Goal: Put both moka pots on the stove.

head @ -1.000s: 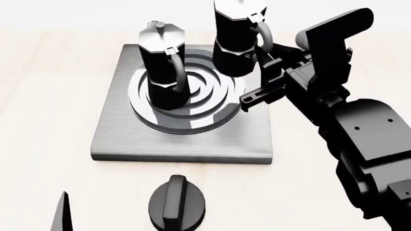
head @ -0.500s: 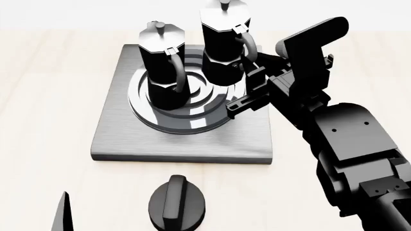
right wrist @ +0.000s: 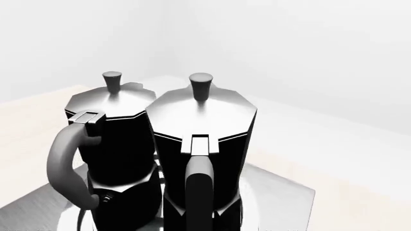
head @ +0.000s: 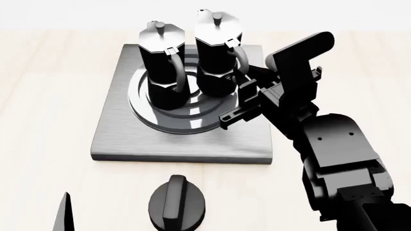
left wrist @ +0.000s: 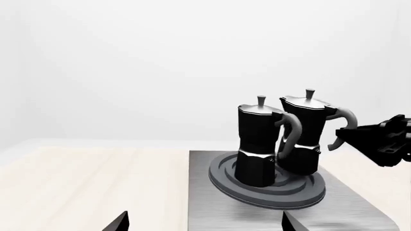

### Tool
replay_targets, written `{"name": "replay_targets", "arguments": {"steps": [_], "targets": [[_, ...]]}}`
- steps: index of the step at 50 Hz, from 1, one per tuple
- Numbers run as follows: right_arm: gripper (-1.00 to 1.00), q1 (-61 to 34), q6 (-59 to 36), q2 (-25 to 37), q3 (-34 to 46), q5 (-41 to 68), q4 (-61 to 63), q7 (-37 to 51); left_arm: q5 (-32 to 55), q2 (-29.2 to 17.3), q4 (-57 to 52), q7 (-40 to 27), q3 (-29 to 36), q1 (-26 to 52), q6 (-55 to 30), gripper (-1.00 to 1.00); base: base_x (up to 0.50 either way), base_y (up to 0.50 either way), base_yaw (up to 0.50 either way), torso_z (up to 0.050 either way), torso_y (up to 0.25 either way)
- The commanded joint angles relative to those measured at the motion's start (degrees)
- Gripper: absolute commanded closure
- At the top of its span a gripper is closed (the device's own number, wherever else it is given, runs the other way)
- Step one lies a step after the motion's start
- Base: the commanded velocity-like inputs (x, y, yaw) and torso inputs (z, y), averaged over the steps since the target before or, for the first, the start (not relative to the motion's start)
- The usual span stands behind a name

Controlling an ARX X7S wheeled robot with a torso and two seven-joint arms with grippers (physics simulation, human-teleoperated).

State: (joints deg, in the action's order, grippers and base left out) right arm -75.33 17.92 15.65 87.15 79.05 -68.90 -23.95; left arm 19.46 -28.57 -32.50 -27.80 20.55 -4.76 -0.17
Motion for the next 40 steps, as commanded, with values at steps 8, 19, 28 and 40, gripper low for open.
{"name": "replay_targets", "arguments": {"steps": [8,19,28,40], "targets": [[1.00,0.6,1.0,-3.7,-4.1,-1.0,-5.7,-2.5,0.1,-0.2,-0.5,-0.3,0.2,0.0,-0.3,-1.00,0.00,0.00,0.00,0.001,0.001],[1.00,1.3,1.1,-4.1,-4.4,-2.2,-5.9,-1.9,0.2,-0.2,-0.5,-0.4,0.3,0.0,-0.2,-1.00,0.00,0.00,0.00,0.000,0.001],[1.00,1.5,0.7,-4.5,-5.4,-3.8,-5.9,-1.4,0.3,-0.4,-0.9,-0.6,0.4,0.0,-0.4,-1.00,0.00,0.00,0.00,0.000,0.000],[-1.00,2.6,1.1,-4.5,-8.3,-7.4,-6.0,-0.4,0.3,-0.5,-0.5,-0.5,0.4,0.0,-0.1,-1.00,0.00,0.00,0.00,0.000,0.000]]}}
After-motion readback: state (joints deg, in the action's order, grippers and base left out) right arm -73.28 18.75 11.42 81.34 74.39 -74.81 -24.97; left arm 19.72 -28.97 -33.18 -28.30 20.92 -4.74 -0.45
